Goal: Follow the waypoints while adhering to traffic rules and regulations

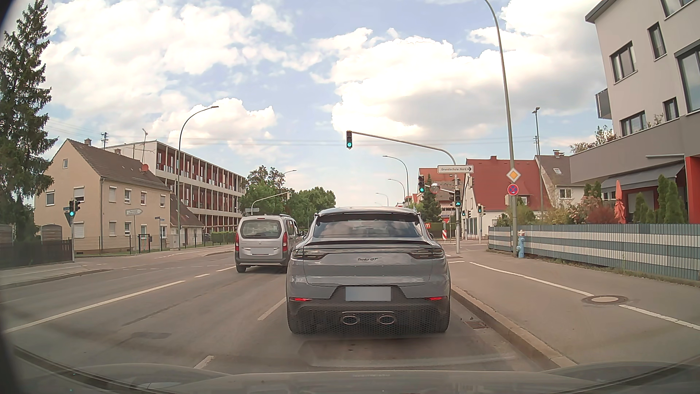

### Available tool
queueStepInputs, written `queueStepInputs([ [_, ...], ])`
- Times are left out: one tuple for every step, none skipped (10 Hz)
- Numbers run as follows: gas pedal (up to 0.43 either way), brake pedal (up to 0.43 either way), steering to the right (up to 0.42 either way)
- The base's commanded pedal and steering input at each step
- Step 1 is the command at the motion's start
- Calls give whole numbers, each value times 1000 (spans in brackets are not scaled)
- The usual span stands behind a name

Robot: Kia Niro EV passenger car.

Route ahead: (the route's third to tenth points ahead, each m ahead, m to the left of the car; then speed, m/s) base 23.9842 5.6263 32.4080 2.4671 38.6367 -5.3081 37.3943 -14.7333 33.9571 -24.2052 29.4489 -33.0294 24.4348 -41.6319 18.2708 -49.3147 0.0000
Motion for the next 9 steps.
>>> queueStepInputs([
  [0,18,0],
  [0,18,0],
  [0,18,-2],
  [0,24,-2],
  [0,18,-2],
  [0,18,-2],
  [0,24,-2],
  [0,18,-2],
  [0,18,-5],
])
